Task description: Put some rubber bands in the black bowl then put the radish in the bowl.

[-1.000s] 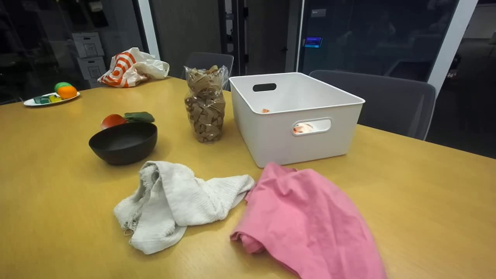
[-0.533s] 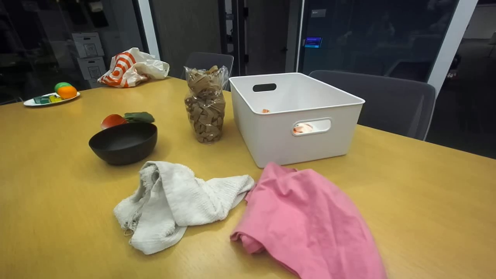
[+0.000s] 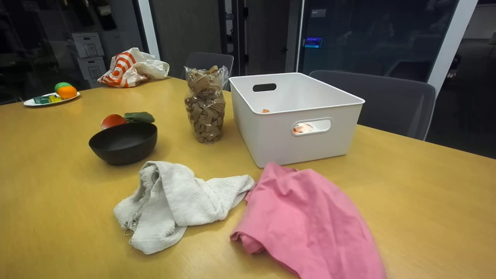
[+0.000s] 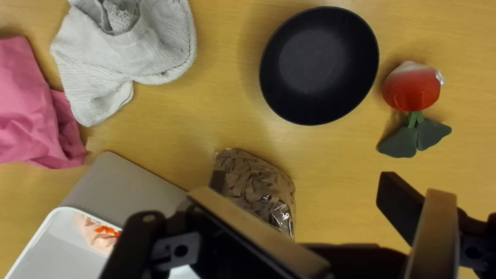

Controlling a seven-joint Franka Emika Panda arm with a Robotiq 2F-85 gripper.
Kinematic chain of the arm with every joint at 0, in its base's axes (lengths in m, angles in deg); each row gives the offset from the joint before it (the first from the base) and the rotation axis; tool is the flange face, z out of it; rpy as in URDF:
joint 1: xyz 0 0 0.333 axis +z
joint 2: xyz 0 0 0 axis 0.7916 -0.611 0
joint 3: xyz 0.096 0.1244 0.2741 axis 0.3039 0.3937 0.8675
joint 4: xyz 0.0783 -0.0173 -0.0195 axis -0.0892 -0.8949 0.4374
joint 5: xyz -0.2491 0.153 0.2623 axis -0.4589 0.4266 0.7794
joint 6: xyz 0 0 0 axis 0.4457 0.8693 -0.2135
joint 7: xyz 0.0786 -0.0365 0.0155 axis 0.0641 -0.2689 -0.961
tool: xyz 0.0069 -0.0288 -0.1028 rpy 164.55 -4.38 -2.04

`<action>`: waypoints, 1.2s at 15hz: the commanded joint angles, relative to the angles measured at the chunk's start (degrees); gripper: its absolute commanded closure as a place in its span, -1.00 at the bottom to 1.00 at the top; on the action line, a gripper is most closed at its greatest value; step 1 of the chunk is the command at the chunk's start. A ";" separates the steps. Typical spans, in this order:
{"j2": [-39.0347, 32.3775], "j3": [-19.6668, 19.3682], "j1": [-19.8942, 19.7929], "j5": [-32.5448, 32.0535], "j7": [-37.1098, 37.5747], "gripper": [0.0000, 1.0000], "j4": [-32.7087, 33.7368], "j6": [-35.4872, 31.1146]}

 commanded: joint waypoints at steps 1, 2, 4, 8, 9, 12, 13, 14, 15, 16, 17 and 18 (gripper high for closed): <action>-3.78 1.55 -0.04 -1.61 -1.02 -1.00 1.18 -6.07; -5.37 1.93 -0.37 -2.60 -1.13 -1.00 1.79 -8.06; -8.93 2.36 -0.80 -4.23 -0.89 -1.00 3.61 -12.42; -17.52 2.39 -1.34 -6.60 0.14 -1.00 8.02 -20.92; -19.90 2.28 -1.53 -6.92 0.91 -1.00 9.38 -22.75; -26.37 1.91 -1.66 -6.18 3.35 -1.00 13.16 -26.75; -28.52 1.82 -2.03 -6.47 4.82 -1.00 14.32 -27.53; -30.22 1.59 -2.24 -6.65 6.05 -1.00 15.26 -28.33; -31.80 1.36 -2.57 -7.24 7.35 -1.00 16.00 -28.55; -33.17 0.95 -2.76 -7.38 8.74 -1.00 16.72 -28.10; -34.32 0.40 -2.68 -6.99 9.62 -1.00 17.29 -27.49; -34.96 -0.03 -2.65 -7.10 10.61 -1.00 17.41 -26.87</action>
